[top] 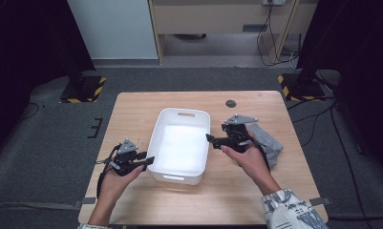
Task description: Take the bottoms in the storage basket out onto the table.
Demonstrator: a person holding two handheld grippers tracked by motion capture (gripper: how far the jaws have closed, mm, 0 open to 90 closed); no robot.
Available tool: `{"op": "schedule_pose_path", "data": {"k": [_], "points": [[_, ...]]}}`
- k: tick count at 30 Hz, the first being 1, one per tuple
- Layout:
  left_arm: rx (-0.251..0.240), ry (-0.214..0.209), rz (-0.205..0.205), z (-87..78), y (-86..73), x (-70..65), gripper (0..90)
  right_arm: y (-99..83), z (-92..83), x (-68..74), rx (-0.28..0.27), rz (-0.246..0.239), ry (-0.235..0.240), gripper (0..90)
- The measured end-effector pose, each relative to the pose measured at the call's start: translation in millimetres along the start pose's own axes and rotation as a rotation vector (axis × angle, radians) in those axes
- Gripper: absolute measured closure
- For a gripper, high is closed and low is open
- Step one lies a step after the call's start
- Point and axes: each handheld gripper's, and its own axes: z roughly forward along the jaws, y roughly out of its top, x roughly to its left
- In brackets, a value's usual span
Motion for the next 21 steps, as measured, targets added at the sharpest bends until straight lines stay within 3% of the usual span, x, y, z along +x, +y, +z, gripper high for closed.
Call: {"op": "schedule_pose_path", "data": {"k": [5,7,12,16,21], "points": [[0.000,-0.007,-0.009,-0.2,-1.2,0.1,59.2,-3.5,13.9,10.8,0.051,-0.002,0.033,22.3],[0.001,-0.001,-0.006,-0.4,-1.3,-0.9,59.4,-6.1,19.3,17.3,0.074,-0.027,0.024,22.3],[0.002,0.007,-0.008,-0.1,-1.0,-2.3,59.6,-14.2,31.9,26.0,0.143,-0.036,0.029,23.9],[-0.004,0.004,-0.012,0.2,-2.1,-1.7,59.4,-17.8,35.1,29.2,0.147,-0.074,0.024,26.4],[0.001,0.011,-0.008,-2.4,-3.5,-0.4,59.0,-18.3,36.6,27.0,0.138,-0.076,0.040,29.4]]}}
